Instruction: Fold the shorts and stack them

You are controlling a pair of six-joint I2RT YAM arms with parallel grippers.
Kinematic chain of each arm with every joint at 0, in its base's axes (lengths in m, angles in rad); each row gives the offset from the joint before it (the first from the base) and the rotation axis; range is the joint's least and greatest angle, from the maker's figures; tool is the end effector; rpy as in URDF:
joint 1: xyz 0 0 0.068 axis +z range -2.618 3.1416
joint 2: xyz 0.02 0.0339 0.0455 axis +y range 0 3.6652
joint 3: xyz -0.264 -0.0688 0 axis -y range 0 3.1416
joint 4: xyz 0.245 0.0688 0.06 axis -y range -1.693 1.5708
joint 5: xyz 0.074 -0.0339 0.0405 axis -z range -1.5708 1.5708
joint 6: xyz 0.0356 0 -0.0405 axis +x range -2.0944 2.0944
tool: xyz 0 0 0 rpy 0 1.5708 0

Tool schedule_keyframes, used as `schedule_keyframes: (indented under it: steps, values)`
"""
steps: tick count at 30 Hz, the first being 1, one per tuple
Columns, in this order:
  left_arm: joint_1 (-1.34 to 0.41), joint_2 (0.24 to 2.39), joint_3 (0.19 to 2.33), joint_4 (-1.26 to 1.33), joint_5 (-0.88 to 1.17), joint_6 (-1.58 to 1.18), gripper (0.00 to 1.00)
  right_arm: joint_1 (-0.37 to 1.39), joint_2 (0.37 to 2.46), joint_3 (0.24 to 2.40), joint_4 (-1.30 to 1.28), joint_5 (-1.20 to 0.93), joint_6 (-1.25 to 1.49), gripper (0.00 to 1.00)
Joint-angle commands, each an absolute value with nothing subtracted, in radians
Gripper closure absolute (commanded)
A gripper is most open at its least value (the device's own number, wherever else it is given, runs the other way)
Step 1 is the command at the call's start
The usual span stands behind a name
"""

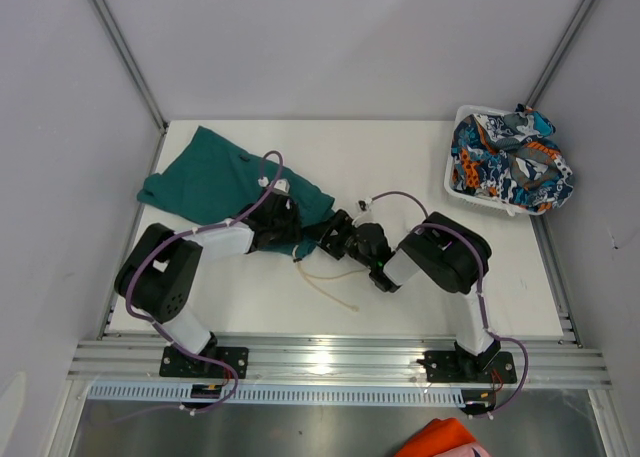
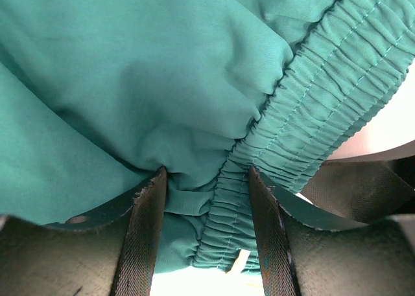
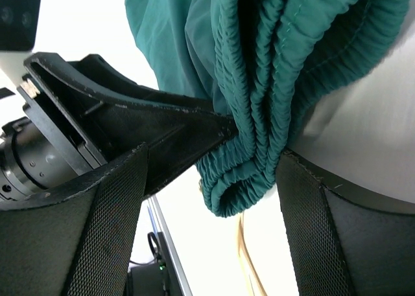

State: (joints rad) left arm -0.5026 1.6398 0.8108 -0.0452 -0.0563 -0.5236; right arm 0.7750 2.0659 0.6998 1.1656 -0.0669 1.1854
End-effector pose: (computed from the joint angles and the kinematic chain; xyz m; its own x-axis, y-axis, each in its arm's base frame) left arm 0.2799 -0.1515 0.1528 -0.8068 -0.1262 -0.5772 0.0530 0.9575 -0.2834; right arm 0.2565 0.2545 0.0963 -0.7438 0.5657 -0.3561 -0.1482 0.3799 0.9131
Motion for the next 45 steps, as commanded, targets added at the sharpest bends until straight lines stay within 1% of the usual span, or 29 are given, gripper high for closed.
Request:
schedule_keyframes:
  steps: [1,6,10,16,18,19,21,22,25,27,28,29,30,33,34,35,36,37,38,39,40,42,43,45]
  values:
    - [-0.503,1.657,0.767,-0.109,-0.022,-0.525,0.44,0.776,2.138,0.715,1.049,-0.017,1.163,0.2]
    - [-0.502,1.648,0.749,-0.078,0.001,-0.5,0.43,0.759,2.141,0.719,1.068,-0.002,1.155,0.2]
    - [-0.491,1.641,0.73,-0.057,0.061,-0.488,0.43,0.747,2.149,0.729,1.072,-0.009,1.158,0.21]
    - [-0.489,1.637,0.716,-0.032,0.107,-0.474,0.44,0.749,2.158,0.784,1.026,-0.015,1.163,0.26]
    - [-0.489,1.629,0.701,-0.012,0.126,-0.474,0.44,0.749,2.158,0.796,1.014,-0.017,1.161,0.3]
    - [-0.489,1.626,0.695,-0.005,0.132,-0.474,0.43,0.749,2.16,0.801,1.011,-0.015,1.161,0.37]
    - [-0.489,1.618,0.686,-0.006,0.144,-0.472,0.43,0.746,2.157,0.807,0.999,-0.015,1.161,0.46]
    - [-0.489,1.615,0.683,0.024,0.149,-0.474,0.43,0.742,2.154,0.802,1.0,-0.014,1.161,0.56]
    - [-0.489,1.6,0.66,0.044,0.161,-0.477,0.42,0.735,2.128,0.778,0.986,-0.003,1.16,0.69]
    - [-0.489,1.591,0.652,0.057,0.181,-0.483,0.41,0.724,2.099,0.753,0.979,-0.003,1.147,0.74]
    - [-0.489,1.577,0.647,0.063,0.19,-0.485,0.41,0.723,2.088,0.747,0.971,-0.005,1.144,0.81]
    - [-0.489,1.568,0.64,0.067,0.196,-0.494,0.4,0.716,2.076,0.742,0.935,-0.009,1.14,0.88]
    - [-0.489,1.557,0.638,0.067,0.212,-0.498,0.39,0.698,2.05,0.742,0.907,-0.023,1.137,0.99]
    - [-0.489,1.456,0.635,0.045,0.207,-0.518,0.34,0.667,1.976,0.761,0.725,-0.103,1.089,1.0]
    - [-0.489,1.389,0.643,0.025,0.181,-0.52,0.32,0.64,1.955,0.788,0.578,-0.126,1.044,1.0]
    - [-0.486,1.358,0.658,0.003,0.166,-0.519,0.3,0.628,1.93,0.799,0.513,-0.147,1.014,1.0]
    - [-0.482,1.333,0.702,-0.083,0.146,-0.515,0.29,0.615,1.902,0.807,0.444,-0.178,0.982,1.0]
    - [-0.476,1.31,0.721,-0.119,0.115,-0.511,0.28,0.588,1.847,0.814,0.305,-0.19,0.948,1.0]
    - [-0.457,1.277,0.741,-0.15,0.104,-0.509,0.27,0.577,1.818,0.839,0.229,-0.192,0.869,1.0]
    - [-0.443,1.264,0.78,-0.188,0.095,-0.509,0.27,0.565,1.79,0.854,0.154,-0.192,0.824,1.0]
    - [-0.433,1.252,0.79,-0.198,0.077,-0.511,0.26,0.536,1.742,0.87,0.017,-0.19,0.777,1.0]
    - [-0.397,1.226,0.796,-0.192,0.057,-0.523,0.25,0.499,1.697,0.903,-0.107,-0.222,0.655,1.0]
    - [-0.375,1.224,0.79,-0.184,0.048,-0.534,0.25,0.455,1.662,0.913,-0.209,-0.236,0.59,1.0]
    - [-0.353,1.235,0.775,-0.151,0.058,-0.549,0.25,0.413,1.625,0.928,-0.283,-0.258,0.53,1.0]
